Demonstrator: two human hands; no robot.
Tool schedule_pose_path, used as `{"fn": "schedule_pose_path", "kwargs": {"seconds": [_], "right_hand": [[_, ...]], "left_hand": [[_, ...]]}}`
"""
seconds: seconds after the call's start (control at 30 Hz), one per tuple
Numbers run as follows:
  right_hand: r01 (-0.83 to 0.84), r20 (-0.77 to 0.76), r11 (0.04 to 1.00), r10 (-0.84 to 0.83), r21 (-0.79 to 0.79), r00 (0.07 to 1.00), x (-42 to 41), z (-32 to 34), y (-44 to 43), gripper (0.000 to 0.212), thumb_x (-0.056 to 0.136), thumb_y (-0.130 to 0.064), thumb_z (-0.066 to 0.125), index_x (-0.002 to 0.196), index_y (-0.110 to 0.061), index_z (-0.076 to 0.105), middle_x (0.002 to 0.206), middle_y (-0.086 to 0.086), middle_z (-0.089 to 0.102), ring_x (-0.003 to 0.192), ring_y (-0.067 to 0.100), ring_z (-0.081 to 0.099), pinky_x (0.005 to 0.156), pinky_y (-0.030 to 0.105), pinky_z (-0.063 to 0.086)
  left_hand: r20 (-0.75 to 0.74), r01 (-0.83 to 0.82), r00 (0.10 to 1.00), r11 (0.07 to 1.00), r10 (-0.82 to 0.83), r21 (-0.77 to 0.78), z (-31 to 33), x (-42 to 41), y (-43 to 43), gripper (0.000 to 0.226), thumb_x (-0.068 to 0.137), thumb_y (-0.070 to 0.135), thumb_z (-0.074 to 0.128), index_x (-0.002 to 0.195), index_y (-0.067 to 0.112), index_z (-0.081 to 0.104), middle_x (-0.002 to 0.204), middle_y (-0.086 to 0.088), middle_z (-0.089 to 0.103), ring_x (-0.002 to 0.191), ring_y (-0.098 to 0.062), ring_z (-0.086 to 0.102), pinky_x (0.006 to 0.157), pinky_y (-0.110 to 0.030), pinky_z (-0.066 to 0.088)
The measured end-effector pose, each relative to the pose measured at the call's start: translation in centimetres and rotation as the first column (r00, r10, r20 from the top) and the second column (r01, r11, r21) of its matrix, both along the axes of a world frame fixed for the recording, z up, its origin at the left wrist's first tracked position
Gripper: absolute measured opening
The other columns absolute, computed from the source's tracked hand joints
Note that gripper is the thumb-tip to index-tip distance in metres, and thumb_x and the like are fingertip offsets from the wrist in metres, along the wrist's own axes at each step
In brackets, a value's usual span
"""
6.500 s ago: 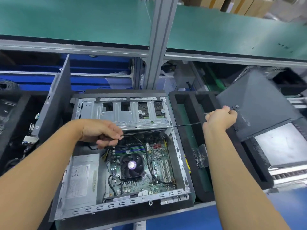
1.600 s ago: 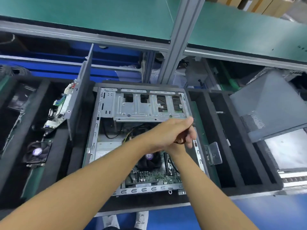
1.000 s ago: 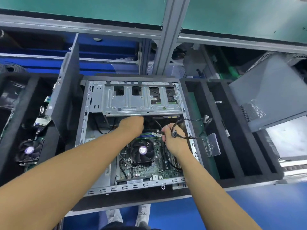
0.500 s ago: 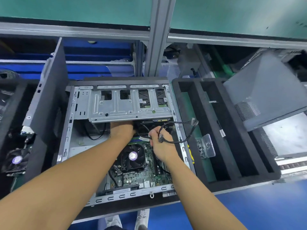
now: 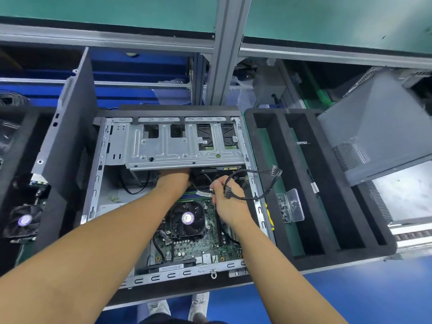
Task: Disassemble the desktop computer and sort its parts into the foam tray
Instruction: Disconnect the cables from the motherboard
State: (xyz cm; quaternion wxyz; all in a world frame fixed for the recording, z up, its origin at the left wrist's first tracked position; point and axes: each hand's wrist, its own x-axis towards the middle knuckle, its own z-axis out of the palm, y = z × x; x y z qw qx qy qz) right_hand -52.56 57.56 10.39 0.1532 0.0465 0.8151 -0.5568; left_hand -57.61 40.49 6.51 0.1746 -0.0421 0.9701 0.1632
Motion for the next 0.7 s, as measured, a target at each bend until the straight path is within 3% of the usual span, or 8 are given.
{"fn": "schedule_pose_path", "kwargs": {"seconds": [0.1, 0.17, 0.3, 0.47, 0.53, 0.7], "right_hand": [[0.006, 0.003, 1.0, -0.006, -0.016, 1.0, 0.06, 0.14, -0.01, 0.019, 0.101, -0.021, 0.046, 0.089, -0.01, 0.055, 0.056, -0.005, 0.052, 0.048, 0.006, 0.044, 0.046, 0.021, 0.037], [0.015, -0.009, 1.0, -0.016, -0.02, 1.0, 0.11, 0.17, -0.08, 0.019, 0.101, -0.02, 0.046, 0.089, -0.009, 0.055, 0.056, -0.004, 0.052, 0.048, 0.006, 0.044, 0.047, 0.021, 0.037], [0.032, -0.039, 0.999, -0.031, 0.022, 0.999, 0.09, 0.07, -0.13, 0.02, 0.101, -0.023, 0.047, 0.09, -0.01, 0.056, 0.064, 0.003, 0.055, 0.057, 0.013, 0.048, 0.056, 0.028, 0.04], [-0.119, -0.084, 0.98, 0.133, 0.161, 0.988, 0.44, 0.22, 0.05, 0.02, 0.102, -0.022, 0.045, 0.084, -0.023, 0.053, 0.068, -0.001, 0.058, 0.061, 0.011, 0.052, 0.06, 0.026, 0.044], [-0.075, -0.066, 0.991, 0.082, 0.107, 0.994, 0.39, 0.4, 0.08, 0.02, 0.102, -0.018, 0.044, 0.084, -0.019, 0.054, 0.064, -0.001, 0.056, 0.054, 0.007, 0.048, 0.053, 0.019, 0.041], [0.023, -0.01, 1.0, -0.023, -0.011, 1.0, 0.22, 0.78, -0.02, 0.018, 0.102, -0.015, 0.044, 0.093, -0.005, 0.056, 0.062, 0.002, 0.051, 0.044, 0.002, 0.041, 0.044, 0.017, 0.034]], "left_hand": [[-0.008, 0.012, 1.0, 1.0, -0.012, -0.005, 0.04, 0.11, 0.17, 0.004, 0.094, 0.014, 0.05, 0.092, 0.014, 0.053, 0.09, -0.009, 0.052, 0.081, -0.029, 0.05, 0.072, -0.034, 0.04], [-0.017, 0.025, 1.0, 1.0, -0.026, -0.017, 0.31, 0.29, 0.24, 0.01, 0.093, 0.01, 0.047, 0.085, 0.015, 0.048, 0.086, -0.008, 0.05, 0.077, -0.028, 0.047, 0.071, -0.033, 0.038], [-0.009, 0.084, 0.996, 0.996, -0.084, -0.025, 0.25, 0.56, 0.21, 0.008, 0.095, 0.01, 0.049, 0.1, 0.009, 0.055, 0.1, -0.015, 0.058, 0.085, -0.03, 0.053, 0.077, -0.036, 0.046], [0.009, 0.062, 0.998, 0.998, -0.062, -0.004, 0.1, 0.61, 0.42, 0.011, 0.094, 0.009, 0.045, 0.101, 0.012, 0.052, 0.104, -0.015, 0.058, 0.089, -0.032, 0.055, 0.078, -0.035, 0.043], [0.03, 0.085, 0.996, 0.996, -0.085, -0.004, -0.05, 0.55, 0.23, 0.014, 0.094, 0.011, 0.048, 0.106, 0.01, 0.056, 0.105, -0.015, 0.059, 0.093, -0.033, 0.058, 0.079, -0.035, 0.044], [0.03, 0.099, 0.995, 0.995, -0.099, 0.011, 0.36, 0.45, -0.13, 0.014, 0.098, 0.022, 0.052, 0.107, 0.011, 0.054, 0.096, -0.012, 0.058, 0.083, -0.03, 0.054, 0.072, -0.035, 0.039]]}}
